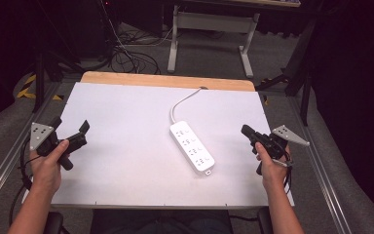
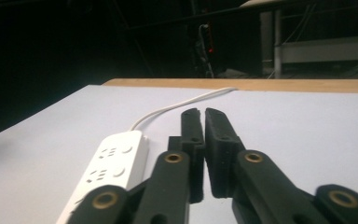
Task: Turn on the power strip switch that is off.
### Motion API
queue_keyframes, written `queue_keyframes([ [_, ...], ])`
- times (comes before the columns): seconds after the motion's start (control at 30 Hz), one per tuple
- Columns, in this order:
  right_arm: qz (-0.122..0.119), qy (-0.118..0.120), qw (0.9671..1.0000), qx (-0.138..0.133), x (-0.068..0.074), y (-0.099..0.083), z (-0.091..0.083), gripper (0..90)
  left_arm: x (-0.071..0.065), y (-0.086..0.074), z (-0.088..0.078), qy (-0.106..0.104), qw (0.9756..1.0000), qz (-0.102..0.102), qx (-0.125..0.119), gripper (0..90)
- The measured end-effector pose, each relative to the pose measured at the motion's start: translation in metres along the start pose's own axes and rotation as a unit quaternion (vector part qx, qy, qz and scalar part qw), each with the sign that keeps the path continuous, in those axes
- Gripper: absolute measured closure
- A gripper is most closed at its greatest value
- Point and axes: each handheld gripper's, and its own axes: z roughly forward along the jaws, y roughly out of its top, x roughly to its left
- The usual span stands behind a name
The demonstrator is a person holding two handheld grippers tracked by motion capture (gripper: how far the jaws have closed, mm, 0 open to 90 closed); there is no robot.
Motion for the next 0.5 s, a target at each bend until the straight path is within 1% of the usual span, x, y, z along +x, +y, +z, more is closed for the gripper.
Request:
queue_keyframes([
  [0.03,0.0,0.003,1.0,0.005,0.001,0.001,-0.001,90.0,0.0,0.0,0.0,0.0,1.0,0.0,0.0,4.9],
  [0.07,-0.005,0.001,0.9999,0.01,0.003,0.004,-0.002,90.0,0.0,0.0,0.0,0.0,1.0,0.0,0.0,5.0],
  [0.17,-0.007,0.004,0.9997,0.022,0.005,0.005,-0.003,90.0,0.0,0.0,0.0,-0.001,1.0,0.0,0.0,5.0],
  [0.2,-0.007,0.004,0.9997,0.022,0.005,0.005,-0.003,90.0,0.0,0.0,0.0,-0.001,1.0,0.002,0.001,5.0],
  [0.23,-0.009,0.009,0.9995,0.03,0.006,0.005,-0.002,90.0,0.0,0.0,0.0,-0.001,1.0,0.0,0.0,5.1],
  [0.3,-0.011,0.01,0.9993,0.033,0.007,0.005,-0.001,90.0,0.0,0.0,0.0,-0.001,1.0,0.0,0.0,5.1],
  [0.43,-0.026,0.018,0.9984,0.046,0.011,0.005,0.002,90.0,-0.001,0.0,0.001,-0.002,1.0,0.001,0.0,5.2],
  [0.5,-0.027,0.021,0.9982,0.049,0.012,0.005,0.003,90.0,-0.001,0.0,0.001,-0.002,1.0,0.001,0.0,5.2],
])
